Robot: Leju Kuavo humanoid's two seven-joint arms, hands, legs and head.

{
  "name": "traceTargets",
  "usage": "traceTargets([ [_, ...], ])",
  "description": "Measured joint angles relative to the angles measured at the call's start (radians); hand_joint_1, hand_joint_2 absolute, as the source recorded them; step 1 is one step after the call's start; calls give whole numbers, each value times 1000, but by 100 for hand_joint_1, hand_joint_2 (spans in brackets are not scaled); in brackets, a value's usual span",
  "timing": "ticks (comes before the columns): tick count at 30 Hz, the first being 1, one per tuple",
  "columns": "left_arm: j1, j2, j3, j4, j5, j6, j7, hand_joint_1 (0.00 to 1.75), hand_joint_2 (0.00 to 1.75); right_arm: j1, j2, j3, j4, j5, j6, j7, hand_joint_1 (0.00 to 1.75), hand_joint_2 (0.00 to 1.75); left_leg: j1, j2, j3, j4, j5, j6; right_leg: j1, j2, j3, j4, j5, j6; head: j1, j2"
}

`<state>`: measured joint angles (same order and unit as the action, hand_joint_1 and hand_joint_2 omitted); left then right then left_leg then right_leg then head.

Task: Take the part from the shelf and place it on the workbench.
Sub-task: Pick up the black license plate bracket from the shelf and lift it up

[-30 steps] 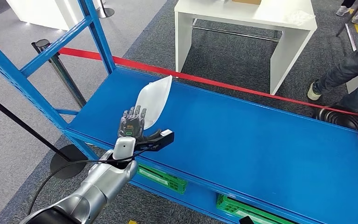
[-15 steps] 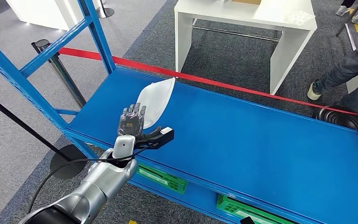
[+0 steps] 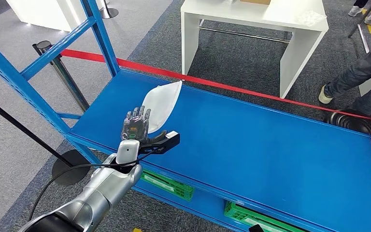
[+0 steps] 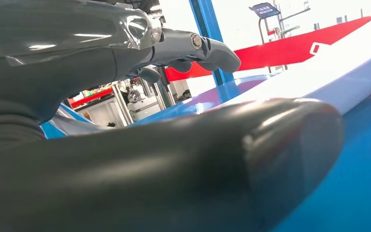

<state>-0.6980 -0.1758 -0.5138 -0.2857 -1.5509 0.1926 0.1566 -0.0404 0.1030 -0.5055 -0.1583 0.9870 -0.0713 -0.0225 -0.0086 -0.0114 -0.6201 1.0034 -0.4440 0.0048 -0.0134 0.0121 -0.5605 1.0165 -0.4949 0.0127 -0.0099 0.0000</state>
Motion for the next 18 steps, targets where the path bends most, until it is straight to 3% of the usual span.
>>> traceTargets([
  [2, 0, 0, 0, 0, 1, -2, 1, 0, 175, 0, 0, 0, 0, 1, 0, 0, 0, 0, 0, 0, 0, 0, 0, 0, 0, 0, 0, 0, 0, 0, 0, 0],
  [18, -4, 3, 0, 0, 8, -2, 18, 0, 175, 0, 0, 0, 0, 13, 7, -2, 0, 0, 0, 0, 0, 0, 0, 0, 0, 0, 0, 0, 0, 0, 0, 0],
])
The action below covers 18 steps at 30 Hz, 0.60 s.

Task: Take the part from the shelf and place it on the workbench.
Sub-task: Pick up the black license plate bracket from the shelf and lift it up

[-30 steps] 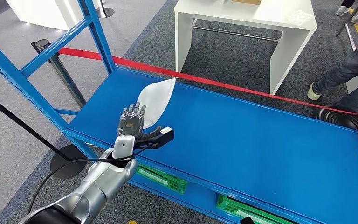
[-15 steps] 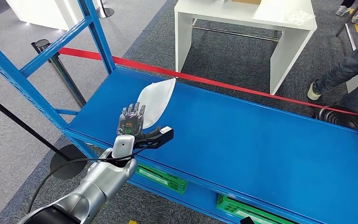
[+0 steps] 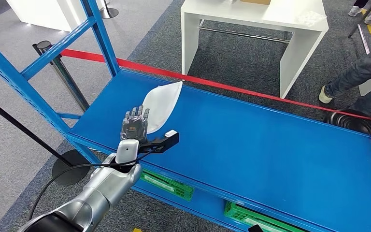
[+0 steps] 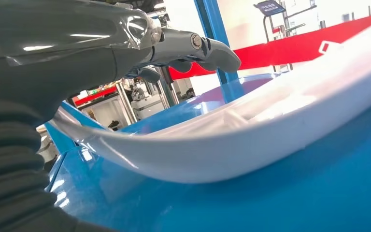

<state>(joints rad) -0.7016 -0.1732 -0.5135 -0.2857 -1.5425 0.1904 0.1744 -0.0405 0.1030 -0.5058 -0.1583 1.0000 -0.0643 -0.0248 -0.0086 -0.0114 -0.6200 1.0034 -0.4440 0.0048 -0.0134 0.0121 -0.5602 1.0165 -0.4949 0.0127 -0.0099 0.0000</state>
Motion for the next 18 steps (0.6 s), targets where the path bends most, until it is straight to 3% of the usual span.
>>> traceTargets([
  [6, -9, 3, 0, 0, 3, 9, 6, 0, 175, 0, 0, 0, 0, 10, 2, -2, 0, 0, 0, 0, 0, 0, 0, 0, 0, 0, 1, 0, 0, 0, 0, 0],
  [7, -10, 4, 1, 0, 4, 9, 6, 24, 175, 0, 0, 0, 0, 11, 2, -3, 0, 0, 0, 0, 0, 0, 0, 0, 0, 0, 1, 0, 0, 0, 0, 0],
  [10, -12, 7, 1, 0, 7, 10, 8, 147, 175, 0, 0, 0, 0, 13, 3, -3, 0, 0, 0, 0, 1, 0, 0, 0, 0, 0, 1, 0, 0, 0, 0, 0],
  [11, -11, 8, 2, 0, 9, 9, 9, 165, 175, 0, 0, 0, 0, 15, 3, -3, 0, 0, 0, 0, 1, 0, 0, 0, 0, 0, 1, 0, 0, 0, 0, 0],
  [18, -2, 19, 5, 0, 21, 10, 12, 161, 175, 0, 0, 0, 0, 23, 6, -3, 0, 0, 0, 0, 0, 0, 0, 0, 0, 0, 0, 0, 0, 0, 0, 0],
])
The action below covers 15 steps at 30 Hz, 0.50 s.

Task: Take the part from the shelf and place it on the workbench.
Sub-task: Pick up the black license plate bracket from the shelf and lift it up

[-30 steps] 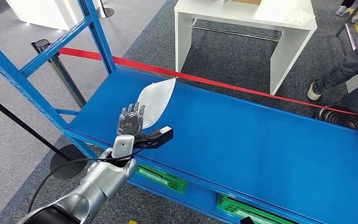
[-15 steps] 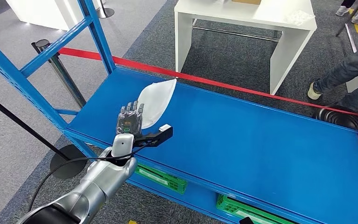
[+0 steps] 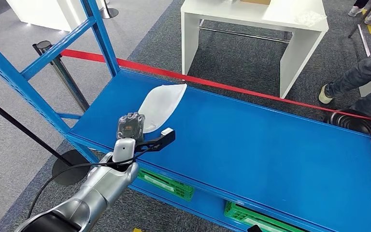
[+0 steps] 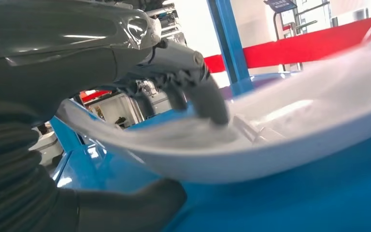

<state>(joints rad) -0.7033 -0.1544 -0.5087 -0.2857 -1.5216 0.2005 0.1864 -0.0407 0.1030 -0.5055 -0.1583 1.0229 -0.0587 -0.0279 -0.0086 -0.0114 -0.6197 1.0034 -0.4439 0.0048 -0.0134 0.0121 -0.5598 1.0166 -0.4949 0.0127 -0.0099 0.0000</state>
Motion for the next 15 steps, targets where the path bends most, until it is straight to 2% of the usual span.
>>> traceTargets([
  [3, 5, 2, 0, 0, 2, 0, 2, 157, 175, 0, 0, 0, 0, 1, 1, 0, 0, 0, 0, 0, 0, 0, 0, 0, 0, 0, 0, 0, 0, 0, 0, 0],
  [11, 5, 4, 4, 0, 3, 6, 2, 175, 175, 0, 0, 0, 0, 0, 3, -1, 0, 0, 0, 0, 0, 0, 0, 0, 0, 0, 0, 0, 0, 0, 0, 0],
  [15, 6, 2, 11, 0, 30, 36, -35, 175, 175, 0, 0, 0, 0, 0, 3, -2, 0, 0, 0, 0, 0, 0, 0, 0, 0, 0, 0, 0, 0, 0, 0, 0],
])
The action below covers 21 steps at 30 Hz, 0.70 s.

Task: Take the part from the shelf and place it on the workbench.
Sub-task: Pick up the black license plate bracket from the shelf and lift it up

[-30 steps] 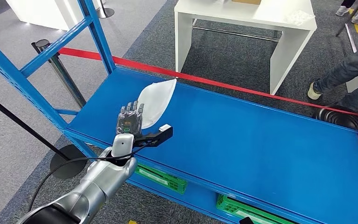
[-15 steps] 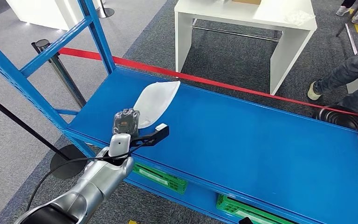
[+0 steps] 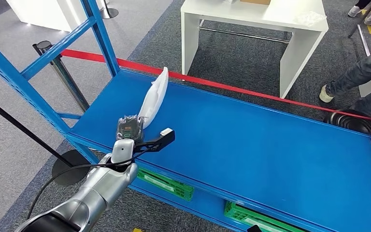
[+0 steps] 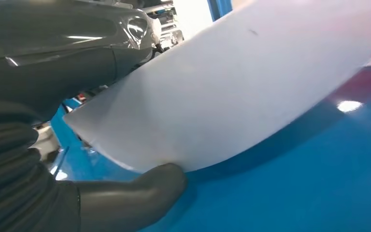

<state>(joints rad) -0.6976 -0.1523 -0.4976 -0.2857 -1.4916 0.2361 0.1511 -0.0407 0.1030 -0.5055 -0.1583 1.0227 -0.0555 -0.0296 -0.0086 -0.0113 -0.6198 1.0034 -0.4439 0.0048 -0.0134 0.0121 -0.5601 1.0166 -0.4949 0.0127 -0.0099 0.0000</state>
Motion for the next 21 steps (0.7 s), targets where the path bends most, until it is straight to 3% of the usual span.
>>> traceTargets([
  [5, 0, -20, 49, -3, 115, 64, -137, 175, 175, 0, 0, -2, 0, 0, 0, -3, 0, 0, 0, 0, 0, 0, 0, 0, 0, 0, 0, 0, 0, 0, 0, 0],
  [10, 17, -78, 129, -40, 329, 61, -393, 174, 175, 0, 0, -13, 0, 1, -1, -12, 0, 0, 0, -1, 0, 0, 0, 0, 0, 0, 0, 0, 0, 0, 0, 0],
  [14, 56, -129, 150, -131, 512, -1, -575, 172, 175, 0, 0, -20, 0, 7, -2, -18, 0, 0, 0, -1, -1, 0, 0, 0, -1, 0, 0, 0, 0, 0, 0, 0],
  [16, 88, -147, 127, -219, 614, -54, -613, 173, 175, 0, 0, -22, 0, 13, -2, -19, 0, 0, 0, -1, -1, 0, 0, 0, -1, 0, -1, 0, 0, 0, 0, 0],
  [21, 164, -149, 3, -477, 825, -154, -617, 168, 175, 0, 1, -26, 0, 28, -1, -21, 0, 0, 0, -1, -1, 0, -1, 1, 0, 0, -1, 0, 0, 0, 0, 0],
])
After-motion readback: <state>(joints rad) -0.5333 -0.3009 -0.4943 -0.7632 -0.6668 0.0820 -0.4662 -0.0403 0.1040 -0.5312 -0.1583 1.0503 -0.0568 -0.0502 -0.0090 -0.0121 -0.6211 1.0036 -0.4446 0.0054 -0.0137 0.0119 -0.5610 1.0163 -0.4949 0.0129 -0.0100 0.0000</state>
